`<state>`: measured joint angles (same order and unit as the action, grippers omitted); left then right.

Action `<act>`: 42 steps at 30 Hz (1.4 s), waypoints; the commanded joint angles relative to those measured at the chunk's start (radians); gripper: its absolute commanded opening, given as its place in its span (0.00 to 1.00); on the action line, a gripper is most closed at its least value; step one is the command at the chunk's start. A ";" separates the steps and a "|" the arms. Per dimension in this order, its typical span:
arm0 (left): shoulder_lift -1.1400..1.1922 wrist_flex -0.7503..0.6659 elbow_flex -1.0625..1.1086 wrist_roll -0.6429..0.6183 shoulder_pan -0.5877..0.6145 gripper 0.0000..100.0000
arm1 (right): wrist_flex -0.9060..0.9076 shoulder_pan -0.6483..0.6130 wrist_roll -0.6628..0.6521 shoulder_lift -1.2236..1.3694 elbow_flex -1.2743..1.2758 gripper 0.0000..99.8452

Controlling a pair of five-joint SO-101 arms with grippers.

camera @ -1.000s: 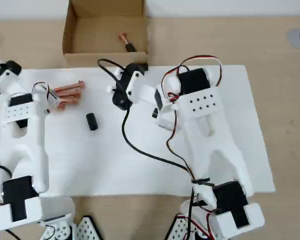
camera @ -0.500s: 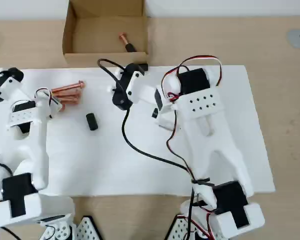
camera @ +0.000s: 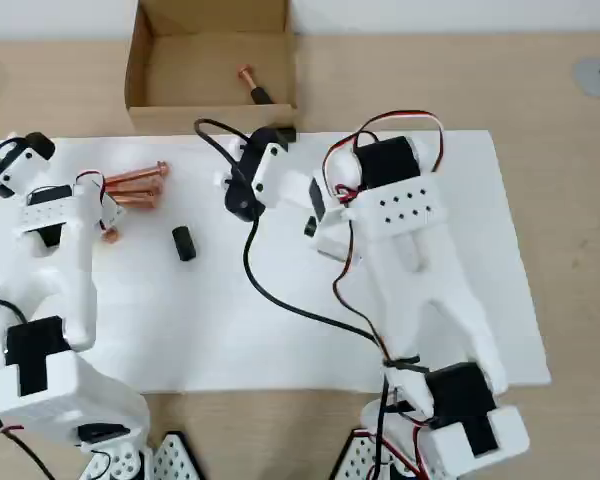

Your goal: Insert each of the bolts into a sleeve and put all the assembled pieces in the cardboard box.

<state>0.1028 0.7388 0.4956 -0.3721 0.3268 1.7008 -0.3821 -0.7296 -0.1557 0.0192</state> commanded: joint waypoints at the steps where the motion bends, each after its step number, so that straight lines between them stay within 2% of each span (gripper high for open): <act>1: -0.002 0.011 -0.029 0.011 0.002 0.03 | -0.008 -0.007 -0.011 -0.041 0.002 0.01; 7: -0.031 0.018 -0.035 0.020 0.012 0.01 | -0.006 -0.007 -0.011 -0.041 0.002 0.01; 11: -0.151 0.106 -0.058 0.020 0.017 0.01 | -0.006 -0.007 -0.011 -0.041 0.002 0.01; 18: -0.503 0.233 -0.060 0.026 0.011 0.01 | -0.006 -0.007 -0.011 -0.042 0.002 0.01; 21: -0.608 0.298 -0.058 0.061 0.008 0.01 | -0.006 -0.007 -0.011 -0.042 0.002 0.01; 29: -0.648 0.554 -0.068 0.186 0.015 0.01 | -0.005 -0.007 -0.011 -0.047 0.002 0.01; 37: -0.633 0.876 -0.224 0.399 0.015 0.01 | 0.006 -0.007 -0.011 -0.048 0.004 0.01; 39: -0.605 0.930 -0.281 0.512 0.015 0.01 | 0.009 -0.007 -0.011 -0.048 0.004 0.01; 42: -0.556 0.931 -0.302 0.769 0.023 0.01 | 0.009 -0.007 -0.011 -0.048 0.004 0.01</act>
<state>-0.4772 1.6533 0.2608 0.1834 0.3330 1.7070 -0.3821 -0.7296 -0.1557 0.0222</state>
